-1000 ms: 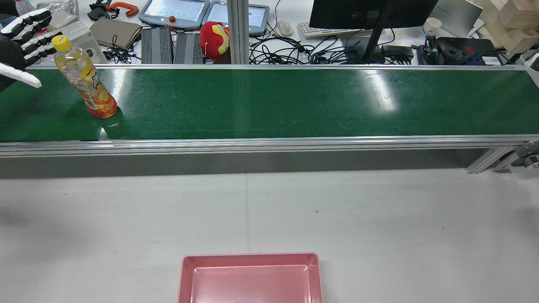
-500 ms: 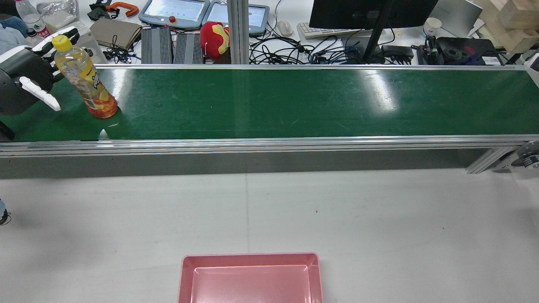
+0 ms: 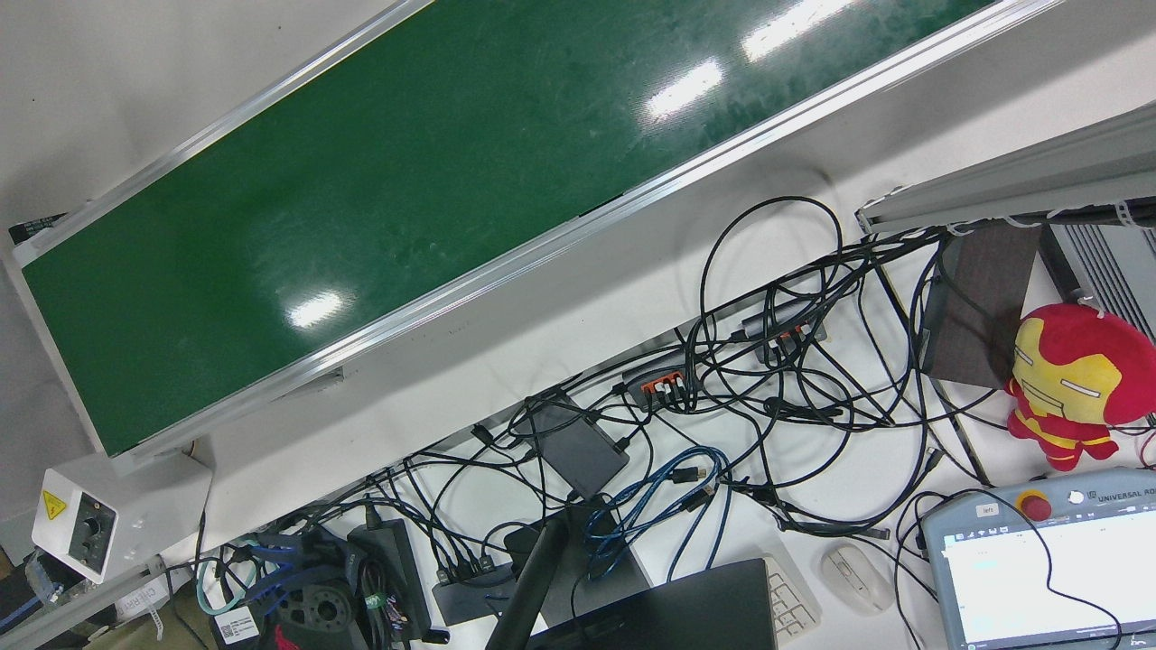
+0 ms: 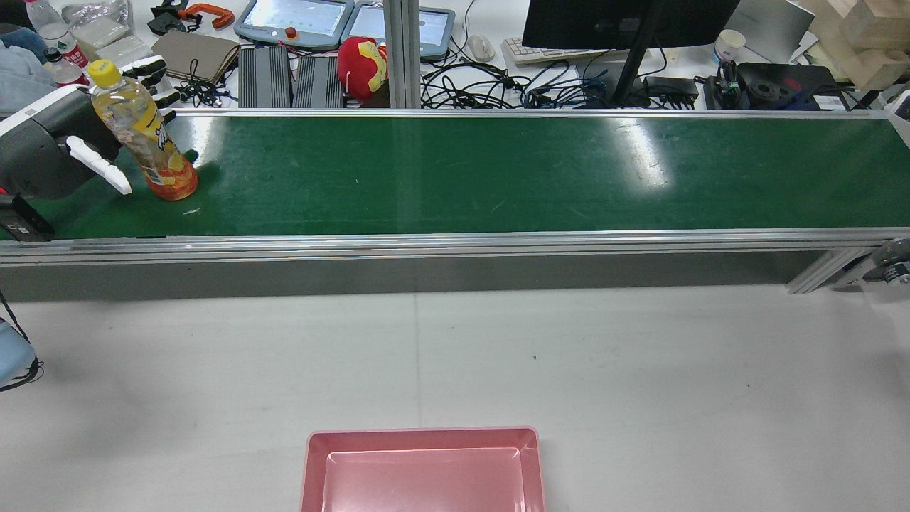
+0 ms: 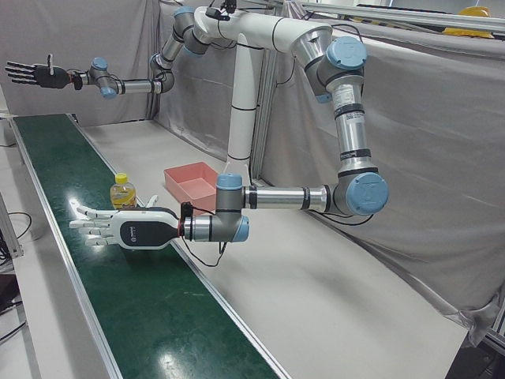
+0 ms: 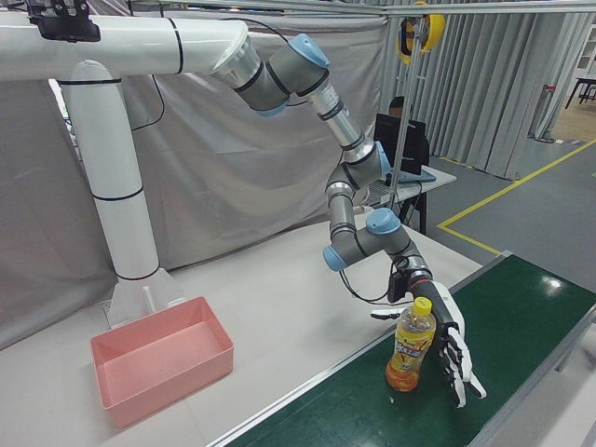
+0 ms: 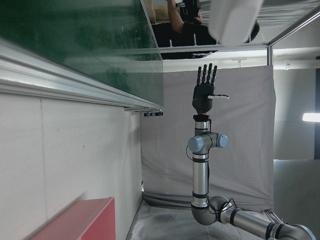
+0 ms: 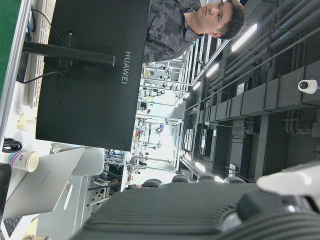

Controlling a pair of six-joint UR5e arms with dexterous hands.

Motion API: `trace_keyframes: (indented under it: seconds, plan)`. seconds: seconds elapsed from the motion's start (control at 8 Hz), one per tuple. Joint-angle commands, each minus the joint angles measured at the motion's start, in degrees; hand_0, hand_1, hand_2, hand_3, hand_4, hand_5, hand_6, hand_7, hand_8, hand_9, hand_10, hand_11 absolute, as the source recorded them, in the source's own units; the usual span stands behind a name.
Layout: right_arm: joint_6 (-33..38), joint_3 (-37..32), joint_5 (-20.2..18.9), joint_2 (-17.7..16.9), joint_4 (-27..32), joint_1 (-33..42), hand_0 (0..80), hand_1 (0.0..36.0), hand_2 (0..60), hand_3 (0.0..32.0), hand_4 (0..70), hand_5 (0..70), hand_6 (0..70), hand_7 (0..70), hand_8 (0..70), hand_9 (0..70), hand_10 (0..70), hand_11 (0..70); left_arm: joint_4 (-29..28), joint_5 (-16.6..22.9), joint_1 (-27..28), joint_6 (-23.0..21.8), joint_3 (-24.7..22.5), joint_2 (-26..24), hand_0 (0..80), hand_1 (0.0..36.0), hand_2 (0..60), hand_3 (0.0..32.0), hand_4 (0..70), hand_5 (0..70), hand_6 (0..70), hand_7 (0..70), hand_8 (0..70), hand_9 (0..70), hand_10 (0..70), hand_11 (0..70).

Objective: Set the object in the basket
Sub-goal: 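Close the left hand around the bottle and lift it off the belt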

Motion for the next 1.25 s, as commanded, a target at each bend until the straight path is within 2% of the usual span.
trace_keyframes:
  seconds: [0.0, 0.12, 0.25, 0.38, 0.5, 0.62, 0.75, 0.88, 1.12]
  plan:
    - [0.0, 0.0, 0.0, 0.0, 0.0, 0.0, 0.0, 0.0, 0.0, 0.0, 0.0, 0.0, 0.0, 0.0, 0.0, 0.0, 0.0, 0.0, 0.6, -0.2, 0.4, -0.1, -0.2, -1.1, 80.0, 8.9, 0.0, 5.4, 3.8, 20.1, 0.0, 0.0, 7.6, 9.7, 3.7, 8.1]
    - [0.0, 0.1, 0.0, 0.0, 0.0, 0.0, 0.0, 0.0, 0.0, 0.0, 0.0, 0.0, 0.0, 0.0, 0.0, 0.0, 0.0, 0.0, 0.9, -0.3, 0.4, -0.6, -0.5, -1.4, 78.8, 15.1, 0.0, 1.8, 4.9, 27.4, 0.0, 0.0, 9.9, 12.9, 6.5, 12.2]
    - [0.0, 0.1, 0.0, 0.0, 0.0, 0.0, 0.0, 0.0, 0.0, 0.0, 0.0, 0.0, 0.0, 0.0, 0.0, 0.0, 0.0, 0.0, 3.5, -1.0, 0.4, -0.6, -0.7, -2.6, 50.7, 34.2, 60.0, 0.0, 9.8, 56.1, 0.8, 4.5, 16.6, 22.2, 15.0, 24.5]
    - [0.0, 0.1, -0.1, 0.0, 0.0, 0.0, 0.0, 0.0, 0.0, 0.0, 0.0, 0.0, 0.0, 0.0, 0.0, 0.0, 0.0, 0.0, 4.0, -1.3, 0.5, -0.6, -0.7, -2.7, 51.8, 36.0, 60.0, 0.0, 55.6, 70.0, 15.4, 22.2, 38.5, 50.5, 37.4, 54.6]
    - [0.0, 0.1, 0.0, 0.0, 0.0, 0.0, 0.0, 0.0, 0.0, 0.0, 0.0, 0.0, 0.0, 0.0, 0.0, 0.0, 0.0, 0.0, 5.1, -1.2, 0.5, -0.7, -0.8, -3.2, 60.3, 36.0, 60.0, 0.0, 70.0, 70.0, 53.6, 55.1, 70.0, 70.0, 59.0, 70.0]
    - [0.0, 0.1, 0.0, 0.0, 0.0, 0.0, 0.0, 0.0, 0.0, 0.0, 0.0, 0.0, 0.0, 0.0, 0.0, 0.0, 0.0, 0.0, 5.3, -1.1, 0.6, -0.7, -0.9, -3.5, 71.8, 36.0, 60.0, 0.0, 70.0, 70.0, 70.0, 70.0, 70.0, 70.0, 70.0, 70.0]
    - [0.0, 0.1, 0.0, 0.0, 0.0, 0.0, 0.0, 0.0, 0.0, 0.0, 0.0, 0.0, 0.0, 0.0, 0.0, 0.0, 0.0, 0.0, 6.2, -0.9, 0.6, -1.1, -2.9, -3.6, 78.6, 36.0, 60.0, 0.0, 70.0, 70.0, 70.0, 70.0, 70.0, 70.0, 70.0, 70.0]
    - [0.0, 0.2, 0.0, 0.0, 0.0, 0.0, 0.0, 0.0, 0.0, 0.0, 0.0, 0.0, 0.0, 0.0, 0.0, 0.0, 0.0, 0.0, 8.6, -0.7, 1.1, -1.2, -6.5, -3.6, 79.7, 36.0, 60.0, 0.0, 70.0, 70.0, 70.0, 70.0, 70.0, 70.0, 66.2, 70.0]
    - [0.0, 0.2, 0.0, 0.0, 0.0, 0.0, 0.0, 0.0, 0.0, 0.0, 0.0, 0.0, 0.0, 0.0, 0.0, 0.0, 0.0, 0.0, 15.1, -0.5, 8.1, -1.0, -15.1, -5.5, 79.7, 36.0, 60.0, 0.0, 70.0, 70.0, 70.0, 70.0, 70.0, 70.0, 63.5, 70.0]
